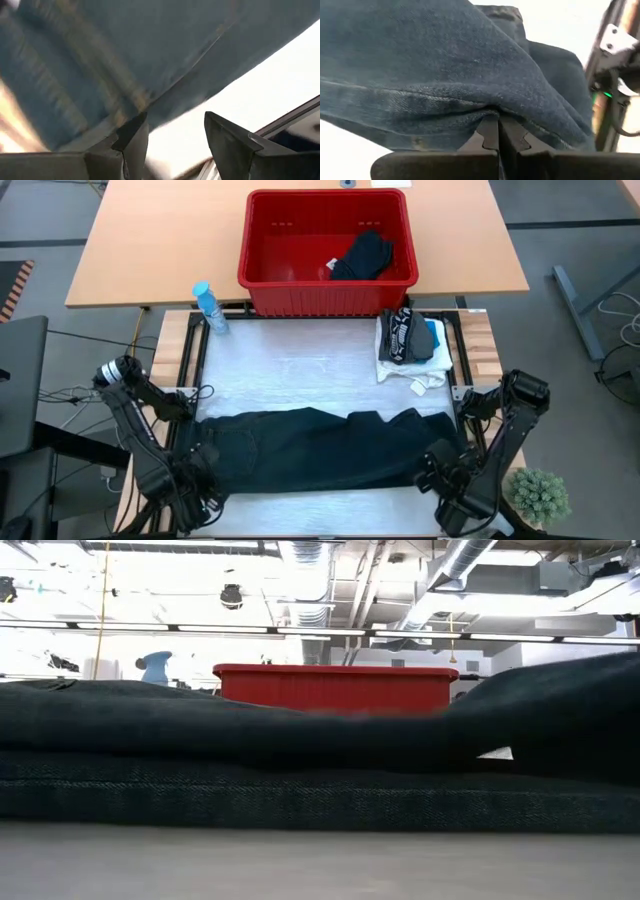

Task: Fold laundry
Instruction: Fold the blue pants

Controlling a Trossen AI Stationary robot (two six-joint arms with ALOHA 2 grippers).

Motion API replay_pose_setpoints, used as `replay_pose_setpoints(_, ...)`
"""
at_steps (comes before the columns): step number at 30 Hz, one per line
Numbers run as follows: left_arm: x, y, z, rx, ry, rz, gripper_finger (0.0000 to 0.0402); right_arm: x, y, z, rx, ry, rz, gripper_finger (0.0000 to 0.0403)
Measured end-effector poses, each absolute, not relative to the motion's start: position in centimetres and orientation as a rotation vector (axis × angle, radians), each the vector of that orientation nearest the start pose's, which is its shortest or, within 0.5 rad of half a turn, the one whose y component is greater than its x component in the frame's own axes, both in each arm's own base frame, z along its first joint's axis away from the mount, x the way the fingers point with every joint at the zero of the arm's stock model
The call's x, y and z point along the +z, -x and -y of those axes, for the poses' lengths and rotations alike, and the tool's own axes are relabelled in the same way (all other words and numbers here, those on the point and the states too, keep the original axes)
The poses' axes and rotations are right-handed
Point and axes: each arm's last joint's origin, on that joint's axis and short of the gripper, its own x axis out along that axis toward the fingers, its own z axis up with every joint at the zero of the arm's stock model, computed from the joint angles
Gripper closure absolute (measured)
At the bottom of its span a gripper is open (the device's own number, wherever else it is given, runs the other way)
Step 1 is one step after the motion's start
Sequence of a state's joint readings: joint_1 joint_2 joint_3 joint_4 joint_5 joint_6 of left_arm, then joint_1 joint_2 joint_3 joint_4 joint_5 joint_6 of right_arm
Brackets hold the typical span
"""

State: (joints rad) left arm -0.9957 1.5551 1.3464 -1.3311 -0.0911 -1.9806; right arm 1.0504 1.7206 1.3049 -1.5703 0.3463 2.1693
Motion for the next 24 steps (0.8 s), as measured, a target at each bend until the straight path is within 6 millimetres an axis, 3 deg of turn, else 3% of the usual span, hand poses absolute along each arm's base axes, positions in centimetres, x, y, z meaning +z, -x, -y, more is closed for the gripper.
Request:
replay_pose_setpoints(3,27.9,-13.8,23.3,0.780,0.818,-1.373,0.0219,22.8,-13.7,-22.8,-1.090,-0.434,-1.077,0.0385)
replay_pose_setpoints(11,27.9,-11.5,24.3,0.915,0.975,-1.196,0.0219,21.9,-13.1,-22.4,-1.149,-0.420,-1.111,0.0385)
replay_pose_setpoints(18,27.9,-11.6,24.4,0.907,1.006,-1.141,0.0219,21.9,-13.7,-22.1,-1.181,-0.445,-1.100,0.0385)
replay_pose_setpoints(24,26.6,-11.6,24.4,0.919,1.012,-1.148,0.0219,21.9,-14.3,-21.7,-1.187,-0.447,-1.087,0.0385)
